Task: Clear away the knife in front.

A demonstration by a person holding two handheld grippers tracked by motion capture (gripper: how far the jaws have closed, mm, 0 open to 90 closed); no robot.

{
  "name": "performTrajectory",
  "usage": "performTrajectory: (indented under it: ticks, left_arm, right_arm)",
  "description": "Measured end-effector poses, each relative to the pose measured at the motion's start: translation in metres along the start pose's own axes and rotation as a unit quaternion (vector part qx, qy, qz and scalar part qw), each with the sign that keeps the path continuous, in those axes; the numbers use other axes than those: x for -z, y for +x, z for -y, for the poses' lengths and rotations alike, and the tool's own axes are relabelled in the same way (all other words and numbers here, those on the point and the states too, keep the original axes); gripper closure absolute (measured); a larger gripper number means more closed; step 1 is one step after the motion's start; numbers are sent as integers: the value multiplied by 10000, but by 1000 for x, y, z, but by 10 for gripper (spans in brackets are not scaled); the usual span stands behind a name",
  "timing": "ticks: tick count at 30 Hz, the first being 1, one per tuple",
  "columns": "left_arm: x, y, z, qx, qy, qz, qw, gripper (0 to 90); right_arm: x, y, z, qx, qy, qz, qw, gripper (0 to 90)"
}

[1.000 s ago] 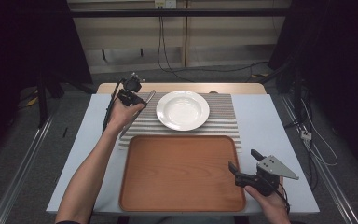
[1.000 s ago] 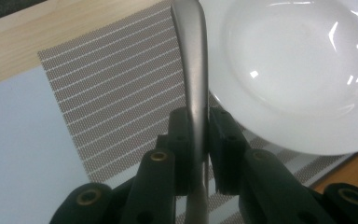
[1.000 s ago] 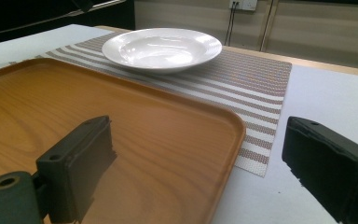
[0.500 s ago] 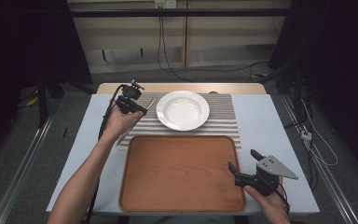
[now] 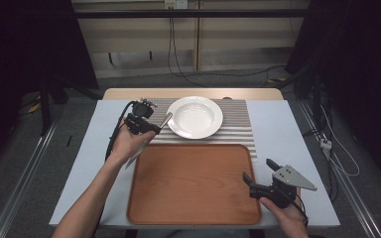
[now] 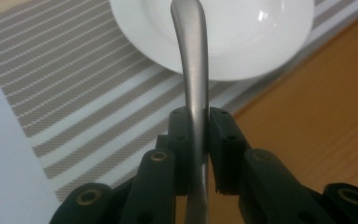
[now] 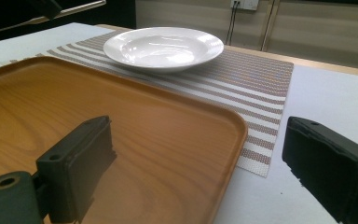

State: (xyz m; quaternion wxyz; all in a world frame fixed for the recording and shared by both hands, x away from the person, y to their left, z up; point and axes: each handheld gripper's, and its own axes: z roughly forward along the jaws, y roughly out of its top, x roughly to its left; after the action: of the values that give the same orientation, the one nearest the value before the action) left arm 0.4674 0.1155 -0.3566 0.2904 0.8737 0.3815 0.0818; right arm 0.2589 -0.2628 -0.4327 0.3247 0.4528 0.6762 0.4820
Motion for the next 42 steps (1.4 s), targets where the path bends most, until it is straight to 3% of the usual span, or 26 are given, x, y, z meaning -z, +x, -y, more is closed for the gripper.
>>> performTrajectory:
  ticks: [5, 14, 25, 31, 42]
  left_arm:
    - [-1, -19, 12, -78, 49, 29, 10000, 800]
    - [-13, -41, 34, 95, 136, 99, 9998, 800]
    - [-26, -64, 52, -29, 568, 129, 9983, 800]
    - [-37, -67, 67, -54, 808, 157, 9966, 800]
    - [-36, -69, 71, -51, 841, 181, 9963, 797]
  right_arm:
    - [-1, 1, 0, 16, 12, 8, 10000, 87]
    - [-1, 1, 0, 29, 7, -24, 10000, 87]
    - [-2, 2, -1, 40, 14, -33, 10000, 87]
    - [-1, 2, 0, 40, 9, -48, 10000, 86]
    - [-1, 2, 0, 63, 30, -44, 10000, 86]
